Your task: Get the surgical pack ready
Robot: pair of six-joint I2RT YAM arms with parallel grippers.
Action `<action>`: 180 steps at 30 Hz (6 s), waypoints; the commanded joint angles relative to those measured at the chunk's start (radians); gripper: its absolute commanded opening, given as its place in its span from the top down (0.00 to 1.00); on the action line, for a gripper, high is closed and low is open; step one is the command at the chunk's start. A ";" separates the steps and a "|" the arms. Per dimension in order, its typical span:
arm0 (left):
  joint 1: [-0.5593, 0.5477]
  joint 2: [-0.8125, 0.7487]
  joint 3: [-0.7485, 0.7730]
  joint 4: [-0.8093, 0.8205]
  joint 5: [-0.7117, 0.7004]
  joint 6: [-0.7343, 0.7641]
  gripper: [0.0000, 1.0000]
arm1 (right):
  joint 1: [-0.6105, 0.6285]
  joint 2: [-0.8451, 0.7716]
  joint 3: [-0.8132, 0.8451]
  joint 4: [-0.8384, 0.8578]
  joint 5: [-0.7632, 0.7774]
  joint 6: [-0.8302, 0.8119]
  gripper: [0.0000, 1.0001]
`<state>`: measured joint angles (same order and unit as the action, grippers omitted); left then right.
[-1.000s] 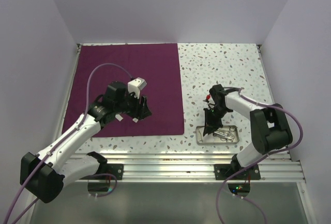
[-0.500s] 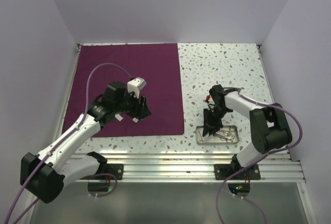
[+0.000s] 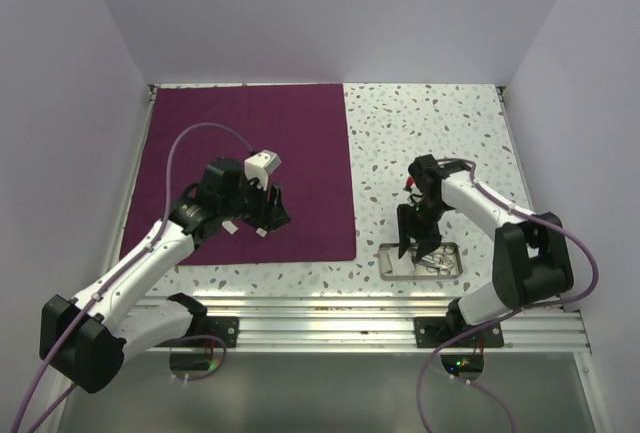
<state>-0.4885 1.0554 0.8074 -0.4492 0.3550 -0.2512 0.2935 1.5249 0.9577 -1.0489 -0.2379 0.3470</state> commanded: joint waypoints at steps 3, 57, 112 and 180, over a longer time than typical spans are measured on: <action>0.030 0.001 0.018 -0.002 -0.077 -0.006 0.44 | -0.002 -0.058 0.108 -0.106 0.051 0.013 0.53; 0.177 0.515 0.035 0.015 -0.058 -0.010 0.62 | -0.001 -0.192 0.079 -0.016 -0.285 -0.098 0.56; 0.157 0.029 -0.155 0.394 0.584 -0.596 1.00 | 0.372 0.090 0.047 1.207 -0.551 0.673 0.39; 0.220 0.310 0.118 -0.154 0.087 -0.143 0.64 | -0.043 -0.013 0.001 -0.020 0.249 0.098 0.96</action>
<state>-0.2882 1.3586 0.8845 -0.5949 0.4541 -0.4240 0.2554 1.5070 0.9642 -1.0794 0.0093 0.4511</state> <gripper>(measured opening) 0.357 0.131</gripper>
